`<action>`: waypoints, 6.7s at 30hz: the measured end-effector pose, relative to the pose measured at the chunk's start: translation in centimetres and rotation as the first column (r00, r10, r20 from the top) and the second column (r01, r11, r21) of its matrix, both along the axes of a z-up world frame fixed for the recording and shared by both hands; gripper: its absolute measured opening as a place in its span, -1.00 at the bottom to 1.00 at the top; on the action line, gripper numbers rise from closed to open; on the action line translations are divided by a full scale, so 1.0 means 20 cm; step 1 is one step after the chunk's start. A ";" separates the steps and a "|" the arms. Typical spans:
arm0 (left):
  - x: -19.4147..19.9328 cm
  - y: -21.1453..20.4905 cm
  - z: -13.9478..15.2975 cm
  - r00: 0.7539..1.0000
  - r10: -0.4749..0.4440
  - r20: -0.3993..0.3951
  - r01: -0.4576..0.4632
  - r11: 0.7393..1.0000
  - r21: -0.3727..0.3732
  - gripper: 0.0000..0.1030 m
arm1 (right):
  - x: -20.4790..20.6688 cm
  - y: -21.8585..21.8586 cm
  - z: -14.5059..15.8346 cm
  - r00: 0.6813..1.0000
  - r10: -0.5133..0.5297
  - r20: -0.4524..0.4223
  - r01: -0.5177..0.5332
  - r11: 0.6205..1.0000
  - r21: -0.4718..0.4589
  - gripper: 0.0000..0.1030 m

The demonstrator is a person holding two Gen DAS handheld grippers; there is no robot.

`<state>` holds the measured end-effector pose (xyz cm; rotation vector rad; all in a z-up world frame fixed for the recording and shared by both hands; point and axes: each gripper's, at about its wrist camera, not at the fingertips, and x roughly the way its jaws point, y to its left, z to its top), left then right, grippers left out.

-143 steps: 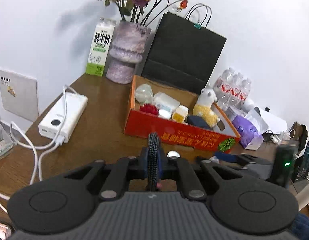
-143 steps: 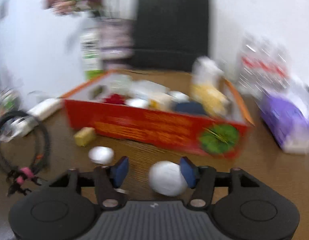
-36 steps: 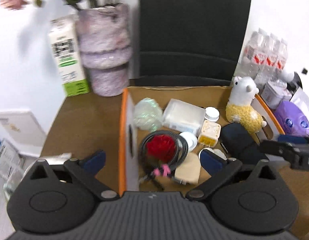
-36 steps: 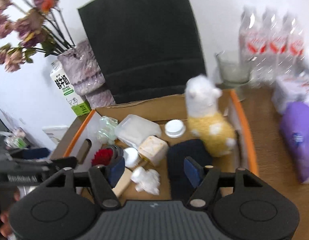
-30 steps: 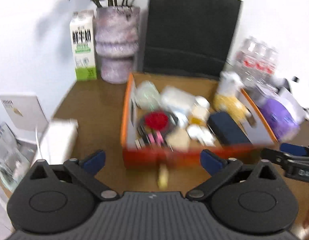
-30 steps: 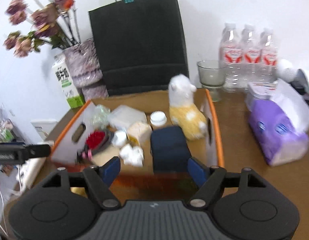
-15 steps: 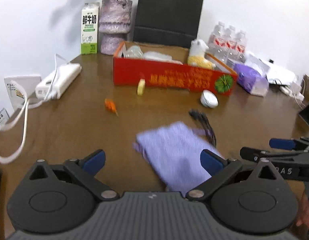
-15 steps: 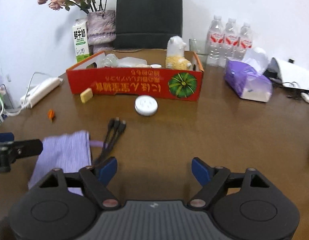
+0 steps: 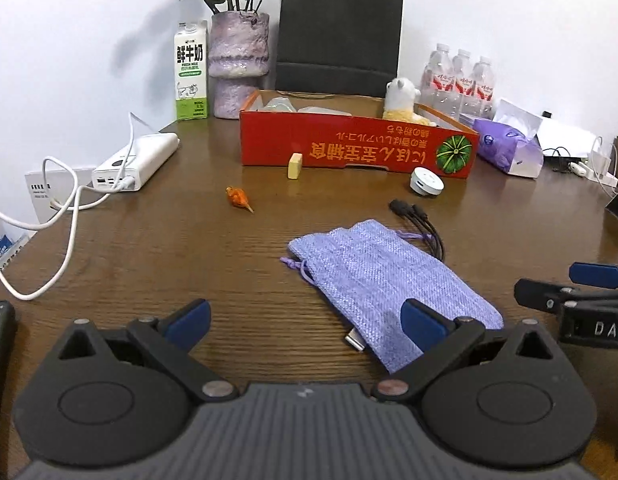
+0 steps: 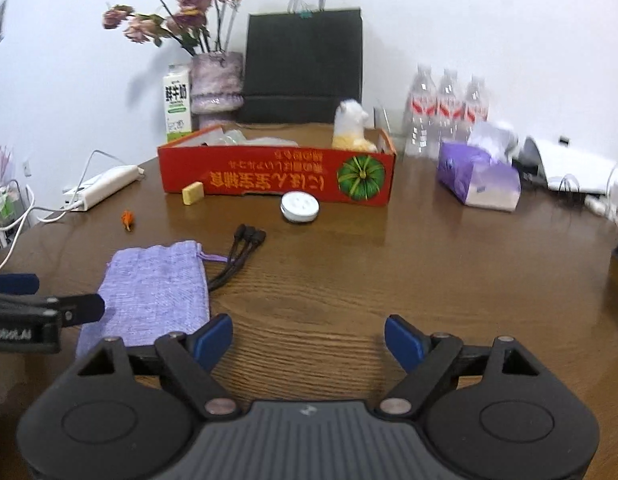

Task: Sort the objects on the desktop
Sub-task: 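Grasp the small orange toy with the left tool while the right tool grasps the yellow block, then carry the orange toy and yellow block into the cardboard box and release both, then grasp the purple pouch with the left tool while the right tool grasps the black cable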

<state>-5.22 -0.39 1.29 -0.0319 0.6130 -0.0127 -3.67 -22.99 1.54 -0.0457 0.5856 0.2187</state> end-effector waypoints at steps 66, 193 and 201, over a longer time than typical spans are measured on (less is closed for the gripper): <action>-0.01 -0.06 0.34 0.973 -0.175 0.148 0.199 0.965 -0.172 -0.74 | -0.09 -0.26 0.12 0.993 -0.110 -0.041 0.114 0.984 0.140 -0.79; 0.11 0.05 0.12 0.995 -0.100 -0.025 0.095 0.985 -0.142 -0.87 | 0.44 0.17 0.04 0.985 0.132 -0.111 -0.112 0.979 0.169 0.40; 0.06 0.19 0.11 0.999 0.008 -0.046 -0.014 0.990 -0.143 -0.88 | 0.59 0.58 0.02 0.973 0.198 -0.118 -0.203 0.979 -0.033 -0.47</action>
